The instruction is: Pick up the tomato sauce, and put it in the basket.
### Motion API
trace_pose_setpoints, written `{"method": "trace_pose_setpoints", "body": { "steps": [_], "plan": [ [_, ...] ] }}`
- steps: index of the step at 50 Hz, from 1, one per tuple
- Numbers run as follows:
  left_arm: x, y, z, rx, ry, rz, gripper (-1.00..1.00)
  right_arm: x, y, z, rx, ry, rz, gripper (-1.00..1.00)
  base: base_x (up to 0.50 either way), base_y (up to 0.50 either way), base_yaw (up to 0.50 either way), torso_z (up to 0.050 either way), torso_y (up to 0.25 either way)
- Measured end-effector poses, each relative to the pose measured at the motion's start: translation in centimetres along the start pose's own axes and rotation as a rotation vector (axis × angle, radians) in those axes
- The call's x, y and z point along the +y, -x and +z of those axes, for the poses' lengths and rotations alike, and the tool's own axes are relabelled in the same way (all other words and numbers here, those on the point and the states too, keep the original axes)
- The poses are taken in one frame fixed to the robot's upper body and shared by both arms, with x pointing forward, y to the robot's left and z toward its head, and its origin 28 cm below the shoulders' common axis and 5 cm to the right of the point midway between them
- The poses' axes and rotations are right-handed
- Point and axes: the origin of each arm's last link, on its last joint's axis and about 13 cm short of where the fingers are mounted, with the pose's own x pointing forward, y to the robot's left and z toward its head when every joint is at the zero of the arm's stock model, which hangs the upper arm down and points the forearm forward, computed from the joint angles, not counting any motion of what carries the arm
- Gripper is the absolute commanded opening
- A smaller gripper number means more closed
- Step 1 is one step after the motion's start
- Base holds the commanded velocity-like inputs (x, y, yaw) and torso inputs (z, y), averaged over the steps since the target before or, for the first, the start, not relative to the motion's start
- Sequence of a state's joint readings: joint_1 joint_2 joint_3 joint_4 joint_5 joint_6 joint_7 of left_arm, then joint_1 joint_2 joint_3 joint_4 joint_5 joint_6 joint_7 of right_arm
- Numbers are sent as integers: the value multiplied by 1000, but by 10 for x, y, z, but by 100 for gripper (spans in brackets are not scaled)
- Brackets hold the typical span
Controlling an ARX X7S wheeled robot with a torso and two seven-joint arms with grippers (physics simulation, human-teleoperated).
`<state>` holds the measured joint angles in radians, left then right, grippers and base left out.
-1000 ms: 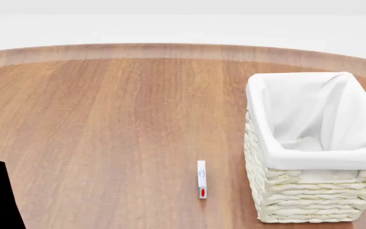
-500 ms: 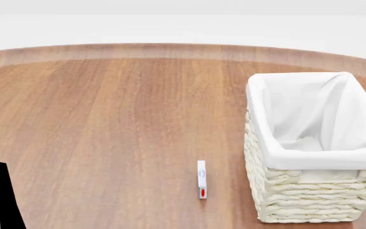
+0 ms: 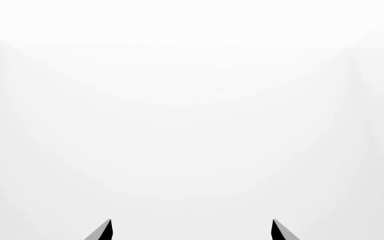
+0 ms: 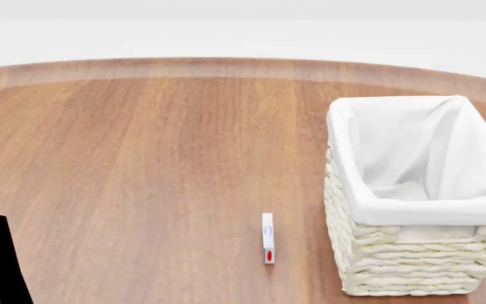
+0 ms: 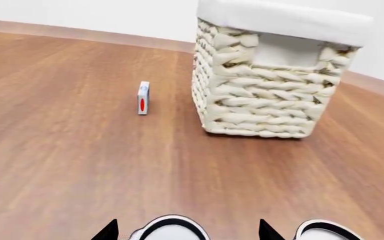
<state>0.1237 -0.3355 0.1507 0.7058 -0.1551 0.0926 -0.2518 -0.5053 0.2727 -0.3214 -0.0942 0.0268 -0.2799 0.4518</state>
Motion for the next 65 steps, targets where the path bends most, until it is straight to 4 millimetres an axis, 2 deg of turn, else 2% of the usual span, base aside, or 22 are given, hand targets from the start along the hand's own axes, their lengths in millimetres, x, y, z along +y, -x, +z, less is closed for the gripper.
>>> {"method": "trace_pose_setpoints", "body": {
  "steps": [65],
  "plan": [
    [0,0,-7,26,-22,-5,100,3,-6,-17,68,-11,27,100,0,0,0,0,0]
  ]
}}
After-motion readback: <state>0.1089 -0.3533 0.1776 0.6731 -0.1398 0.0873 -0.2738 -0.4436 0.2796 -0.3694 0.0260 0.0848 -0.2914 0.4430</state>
